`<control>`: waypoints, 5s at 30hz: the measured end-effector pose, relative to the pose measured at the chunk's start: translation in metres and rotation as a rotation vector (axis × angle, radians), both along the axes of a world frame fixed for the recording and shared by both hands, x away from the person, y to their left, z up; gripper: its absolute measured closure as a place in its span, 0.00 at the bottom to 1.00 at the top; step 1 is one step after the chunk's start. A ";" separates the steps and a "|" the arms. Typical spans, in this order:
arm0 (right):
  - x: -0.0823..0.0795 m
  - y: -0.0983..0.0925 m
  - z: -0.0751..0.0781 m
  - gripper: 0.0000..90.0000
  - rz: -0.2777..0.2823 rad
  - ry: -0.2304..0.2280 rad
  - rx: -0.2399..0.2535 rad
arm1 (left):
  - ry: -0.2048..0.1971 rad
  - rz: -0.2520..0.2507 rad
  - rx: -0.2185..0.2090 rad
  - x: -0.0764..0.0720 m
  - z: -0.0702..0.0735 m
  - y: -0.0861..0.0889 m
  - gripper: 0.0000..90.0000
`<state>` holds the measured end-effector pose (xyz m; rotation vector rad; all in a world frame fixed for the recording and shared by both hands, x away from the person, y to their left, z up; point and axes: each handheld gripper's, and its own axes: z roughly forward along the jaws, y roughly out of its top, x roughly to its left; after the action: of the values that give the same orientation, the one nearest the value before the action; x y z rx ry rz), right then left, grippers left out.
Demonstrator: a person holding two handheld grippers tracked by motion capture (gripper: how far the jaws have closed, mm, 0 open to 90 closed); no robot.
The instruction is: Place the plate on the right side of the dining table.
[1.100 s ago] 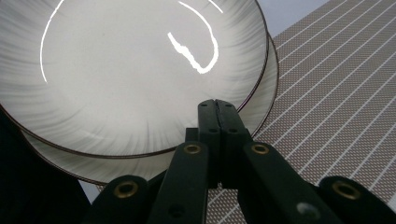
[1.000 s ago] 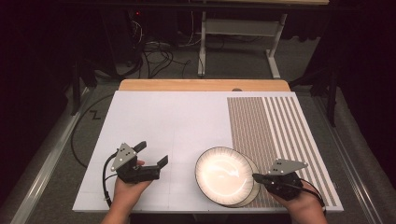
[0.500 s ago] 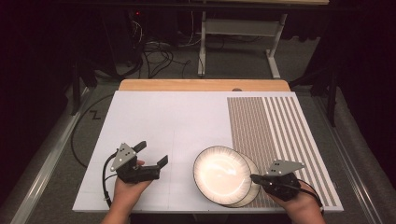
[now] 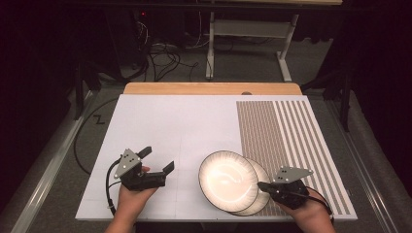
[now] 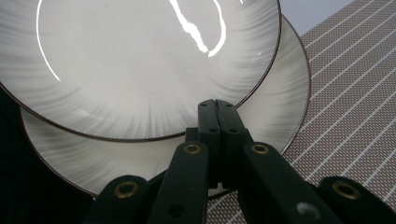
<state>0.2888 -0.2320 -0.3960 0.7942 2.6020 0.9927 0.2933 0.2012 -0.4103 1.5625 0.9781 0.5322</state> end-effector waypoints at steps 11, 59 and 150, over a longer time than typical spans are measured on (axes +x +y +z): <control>0.000 0.018 -0.004 1.00 0.029 0.004 -0.017 | -0.007 0.005 -0.006 -0.001 0.001 0.002 0.02; 0.001 0.018 -0.004 1.00 0.031 0.010 -0.005 | 0.450 -0.175 -0.176 0.019 0.013 0.005 0.01; 0.001 0.018 -0.003 1.00 0.027 0.006 -0.010 | 0.928 -0.401 -0.232 0.038 -0.007 -0.086 0.57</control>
<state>0.2893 -0.2136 -0.3995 0.7623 2.6272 0.9861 0.3313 0.1156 -0.4172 1.7361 1.2838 -0.6355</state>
